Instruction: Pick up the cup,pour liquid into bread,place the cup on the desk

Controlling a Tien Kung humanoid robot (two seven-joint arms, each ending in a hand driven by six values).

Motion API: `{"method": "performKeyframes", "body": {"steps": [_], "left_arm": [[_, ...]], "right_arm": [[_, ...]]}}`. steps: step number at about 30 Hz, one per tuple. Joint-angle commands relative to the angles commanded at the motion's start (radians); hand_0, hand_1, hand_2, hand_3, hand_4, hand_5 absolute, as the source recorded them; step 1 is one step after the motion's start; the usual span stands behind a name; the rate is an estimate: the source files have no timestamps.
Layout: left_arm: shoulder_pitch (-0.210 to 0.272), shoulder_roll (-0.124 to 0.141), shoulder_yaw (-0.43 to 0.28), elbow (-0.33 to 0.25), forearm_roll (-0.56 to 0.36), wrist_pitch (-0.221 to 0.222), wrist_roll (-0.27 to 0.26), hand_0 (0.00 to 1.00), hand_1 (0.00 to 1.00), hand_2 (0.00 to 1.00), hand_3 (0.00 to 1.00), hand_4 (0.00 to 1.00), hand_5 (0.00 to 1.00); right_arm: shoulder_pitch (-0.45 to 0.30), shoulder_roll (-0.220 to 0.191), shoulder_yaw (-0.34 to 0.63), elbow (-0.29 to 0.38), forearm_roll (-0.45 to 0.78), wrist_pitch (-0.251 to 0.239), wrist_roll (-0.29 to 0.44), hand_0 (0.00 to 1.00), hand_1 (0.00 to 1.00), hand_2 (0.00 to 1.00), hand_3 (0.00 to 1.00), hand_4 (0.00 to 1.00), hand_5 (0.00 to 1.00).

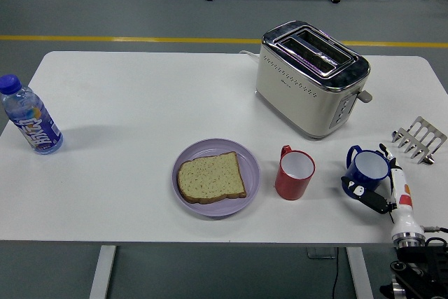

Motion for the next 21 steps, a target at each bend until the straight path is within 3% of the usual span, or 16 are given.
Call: {"method": "performKeyframes", "body": {"steps": [21], "left_arm": [[0.001,0.0,-0.001,-0.001,0.003,-0.002,0.001,0.679,0.683,0.698,0.542,0.251,0.998]], "right_arm": [[-0.038,-0.019,0.036,0.103,-0.079,-0.016,-0.036,0.963,0.832,0.946,0.998,0.998,0.119]]}}
